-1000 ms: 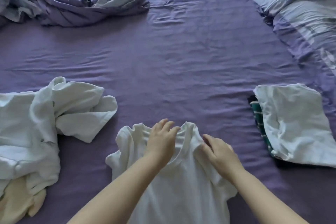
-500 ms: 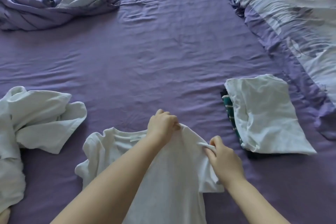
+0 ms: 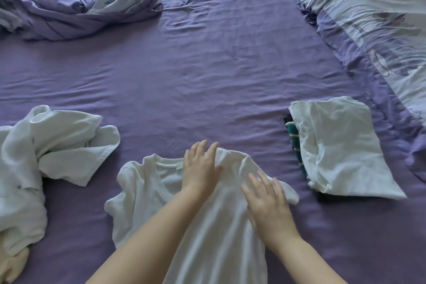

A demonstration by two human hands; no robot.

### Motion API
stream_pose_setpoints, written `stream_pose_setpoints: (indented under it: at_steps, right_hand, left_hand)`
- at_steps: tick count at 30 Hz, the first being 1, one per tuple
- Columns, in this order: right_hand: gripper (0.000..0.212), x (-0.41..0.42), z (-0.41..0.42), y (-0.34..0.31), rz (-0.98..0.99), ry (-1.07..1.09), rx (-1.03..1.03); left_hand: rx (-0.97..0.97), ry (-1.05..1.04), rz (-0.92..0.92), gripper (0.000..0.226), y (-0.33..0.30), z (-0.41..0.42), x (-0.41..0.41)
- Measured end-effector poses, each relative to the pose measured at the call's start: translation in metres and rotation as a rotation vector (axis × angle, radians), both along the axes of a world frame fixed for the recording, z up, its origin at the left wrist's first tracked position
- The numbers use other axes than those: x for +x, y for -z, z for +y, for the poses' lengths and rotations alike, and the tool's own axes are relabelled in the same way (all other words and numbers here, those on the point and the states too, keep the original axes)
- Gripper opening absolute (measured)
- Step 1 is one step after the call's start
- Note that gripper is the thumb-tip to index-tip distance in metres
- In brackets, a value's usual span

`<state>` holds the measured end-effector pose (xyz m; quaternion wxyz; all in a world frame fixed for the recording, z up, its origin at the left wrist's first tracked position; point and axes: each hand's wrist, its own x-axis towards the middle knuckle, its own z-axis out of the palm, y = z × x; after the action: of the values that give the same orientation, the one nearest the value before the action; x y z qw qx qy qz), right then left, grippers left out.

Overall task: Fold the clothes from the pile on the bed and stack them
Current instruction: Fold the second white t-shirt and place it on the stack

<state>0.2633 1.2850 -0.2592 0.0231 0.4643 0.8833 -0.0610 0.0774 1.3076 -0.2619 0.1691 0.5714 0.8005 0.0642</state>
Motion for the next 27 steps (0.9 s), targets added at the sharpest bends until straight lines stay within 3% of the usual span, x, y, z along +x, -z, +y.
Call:
stream_pose_setpoints:
  at_steps: [6,12,16,19,20,22,24,27]
  right_hand:
    - [0.066,-0.059,-0.038,0.007,-0.098,-0.301,-0.135]
    - [0.069,-0.14,-0.052,0.011,-0.151,-0.35,-0.289]
    - [0.059,-0.189,-0.051,0.027,-0.119,-0.414,-0.301]
    - [0.06,-0.217,-0.047,0.026,-0.147,-0.426,-0.326]
    - [0.061,-0.222,-0.046,0.026,-0.165,-0.424,-0.326]
    - [0.06,-0.228,-0.046,0.024,-0.196,-0.406,-0.33]
    - [0.057,-0.23,-0.048,0.021,-0.189,-0.371,-0.352]
    - [0.056,-0.229,-0.056,0.014,-0.117,-0.331,-0.362]
  left_hand:
    - [0.149,-0.324,-0.05,0.052,-0.02,-0.073,-0.086]
    - [0.205,-0.611,-0.22,0.045,-0.02,-0.132,-0.143]
    - [0.041,-0.617,-0.41,0.053,-0.007,-0.156,-0.164]
    - [-0.075,-0.567,-0.442,0.061,-0.001,-0.164,-0.169]
    - [-0.118,-0.556,-0.449,0.052,0.0,-0.164,-0.171]
    - [-0.156,-0.522,-0.411,0.013,0.001,-0.167,-0.174]
    - [-0.096,-0.531,-0.463,0.028,0.002,-0.173,-0.178]
    - [0.021,-0.662,-0.735,0.017,-0.003,-0.179,-0.184]
